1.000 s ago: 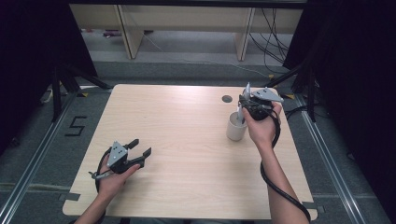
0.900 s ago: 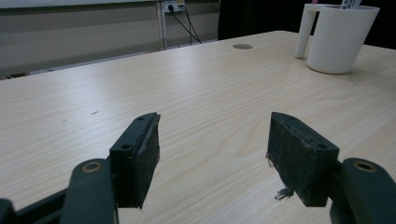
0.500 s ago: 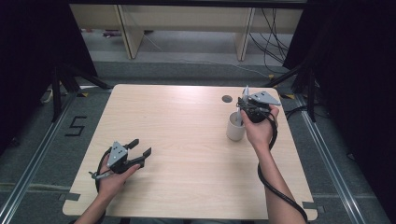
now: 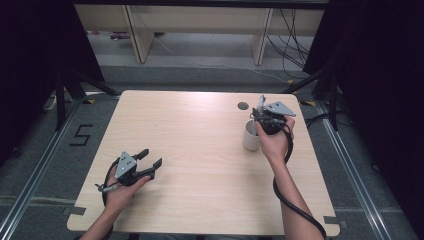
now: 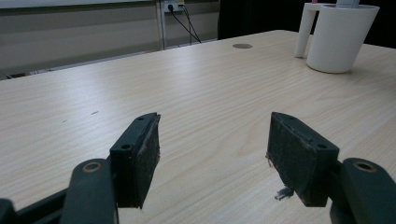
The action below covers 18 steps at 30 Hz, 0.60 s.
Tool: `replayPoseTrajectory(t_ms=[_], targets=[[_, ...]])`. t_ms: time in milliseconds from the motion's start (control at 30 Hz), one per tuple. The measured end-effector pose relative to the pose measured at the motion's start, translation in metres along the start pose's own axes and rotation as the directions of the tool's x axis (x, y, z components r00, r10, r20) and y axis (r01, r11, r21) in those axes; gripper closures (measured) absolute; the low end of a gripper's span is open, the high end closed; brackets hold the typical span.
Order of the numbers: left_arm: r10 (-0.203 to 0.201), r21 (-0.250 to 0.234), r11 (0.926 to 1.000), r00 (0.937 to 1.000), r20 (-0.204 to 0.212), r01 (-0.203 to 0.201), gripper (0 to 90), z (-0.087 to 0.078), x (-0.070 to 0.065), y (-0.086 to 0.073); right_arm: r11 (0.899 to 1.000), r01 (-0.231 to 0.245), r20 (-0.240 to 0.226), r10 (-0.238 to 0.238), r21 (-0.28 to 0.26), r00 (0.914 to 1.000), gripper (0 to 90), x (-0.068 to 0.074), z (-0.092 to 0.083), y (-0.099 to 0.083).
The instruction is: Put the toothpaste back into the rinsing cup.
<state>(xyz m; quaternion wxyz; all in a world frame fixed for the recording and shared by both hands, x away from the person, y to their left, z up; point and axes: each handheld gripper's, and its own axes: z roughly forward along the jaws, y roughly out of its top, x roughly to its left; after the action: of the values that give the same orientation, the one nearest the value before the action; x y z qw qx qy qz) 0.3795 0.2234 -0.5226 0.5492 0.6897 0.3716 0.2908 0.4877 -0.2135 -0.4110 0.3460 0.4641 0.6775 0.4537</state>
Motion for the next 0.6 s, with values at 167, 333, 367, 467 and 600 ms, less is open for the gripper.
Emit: replayPoseTrajectory(t_ms=[167, 333, 367, 467, 600], targets=[[0.0, 0.0, 1.0, 1.0, 0.0, 0.0, 34.0, 0.0001, 0.0, 0.0, 1.0, -0.002, 0.005, 0.002, 0.003, 1.0, 76.4, 0.0002, 0.0003, -0.0024], [-0.001, 0.0, 1.0, 1.0, 0.001, 0.001, 34.0, 0.0, 0.0001, 0.0, 1.0, 0.012, -0.005, -0.012, 0.002, 0.9999, 76.4, -0.0005, 0.0019, -0.0043], [-0.001, 0.0, 1.0, 1.0, 0.001, 0.001, 34.0, 0.0, 0.0001, 0.0, 1.0, 0.014, 0.0, -0.014, 0.003, 0.9999, 76.4, 0.0, 0.0023, -0.005], [-0.002, -0.001, 1.0, 1.0, 0.001, 0.002, 34.0, -0.0001, 0.0002, 0.0, 1.0, -0.003, 0.003, 0.003, 0.016, 1.0, 76.4, 0.0016, 0.0013, -0.0066], [-0.002, -0.002, 1.0, 1.0, 0.001, 0.002, 34.0, -0.0001, 0.0, -0.0001, 1.0, 0.019, 0.012, -0.019, 0.002, 0.9997, 76.3, 0.0, 0.0023, -0.0089]])
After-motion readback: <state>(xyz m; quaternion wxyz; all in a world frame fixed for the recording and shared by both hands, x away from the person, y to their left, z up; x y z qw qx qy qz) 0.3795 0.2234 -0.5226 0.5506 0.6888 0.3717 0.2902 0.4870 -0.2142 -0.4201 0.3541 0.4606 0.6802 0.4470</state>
